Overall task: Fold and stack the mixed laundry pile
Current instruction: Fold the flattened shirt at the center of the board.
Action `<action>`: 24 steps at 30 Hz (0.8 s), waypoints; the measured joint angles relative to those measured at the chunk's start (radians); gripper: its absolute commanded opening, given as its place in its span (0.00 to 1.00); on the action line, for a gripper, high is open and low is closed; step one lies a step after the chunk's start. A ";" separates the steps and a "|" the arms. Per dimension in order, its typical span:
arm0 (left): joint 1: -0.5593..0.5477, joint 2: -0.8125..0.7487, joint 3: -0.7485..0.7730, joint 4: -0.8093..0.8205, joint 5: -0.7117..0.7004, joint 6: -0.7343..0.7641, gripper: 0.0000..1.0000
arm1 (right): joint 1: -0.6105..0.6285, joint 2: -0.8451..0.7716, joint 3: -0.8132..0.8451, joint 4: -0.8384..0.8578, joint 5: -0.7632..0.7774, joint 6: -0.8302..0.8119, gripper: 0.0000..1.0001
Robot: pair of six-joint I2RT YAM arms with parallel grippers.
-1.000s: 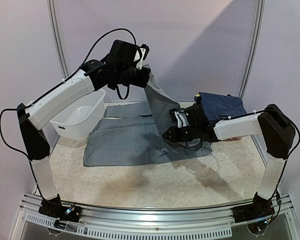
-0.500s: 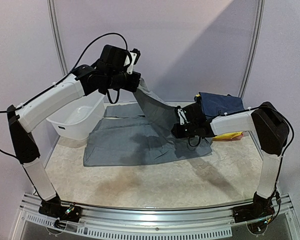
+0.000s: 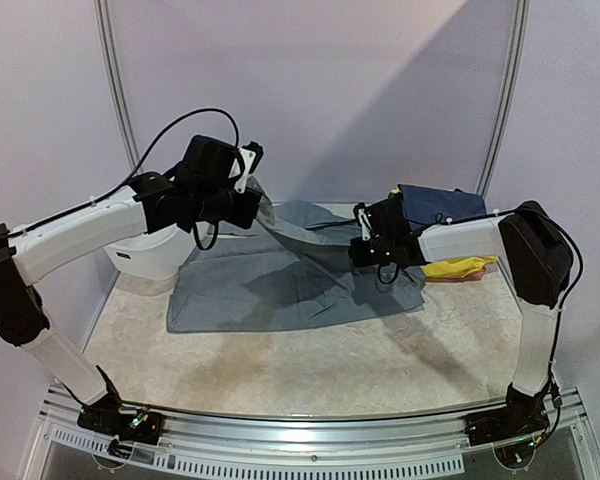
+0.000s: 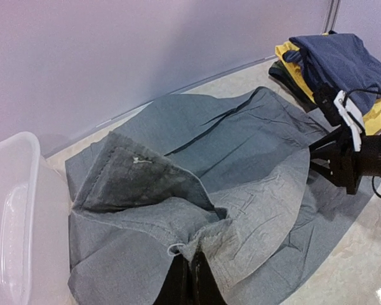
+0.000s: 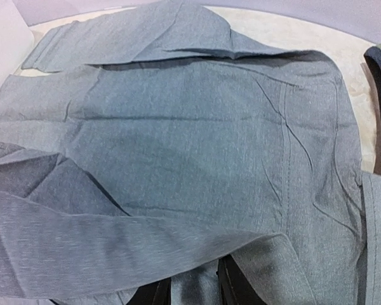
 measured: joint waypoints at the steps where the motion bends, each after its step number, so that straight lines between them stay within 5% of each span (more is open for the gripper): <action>1: 0.000 -0.015 -0.025 0.003 -0.003 -0.001 0.00 | 0.000 0.000 -0.005 0.000 0.000 0.000 0.27; 15: 0.042 -0.150 -0.396 0.093 -0.040 -0.086 0.00 | 0.000 -0.275 -0.364 0.102 -0.241 0.038 0.33; 24: 0.058 -0.196 -0.512 0.094 -0.075 -0.154 0.00 | 0.000 -0.378 -0.396 0.126 -0.319 0.076 0.34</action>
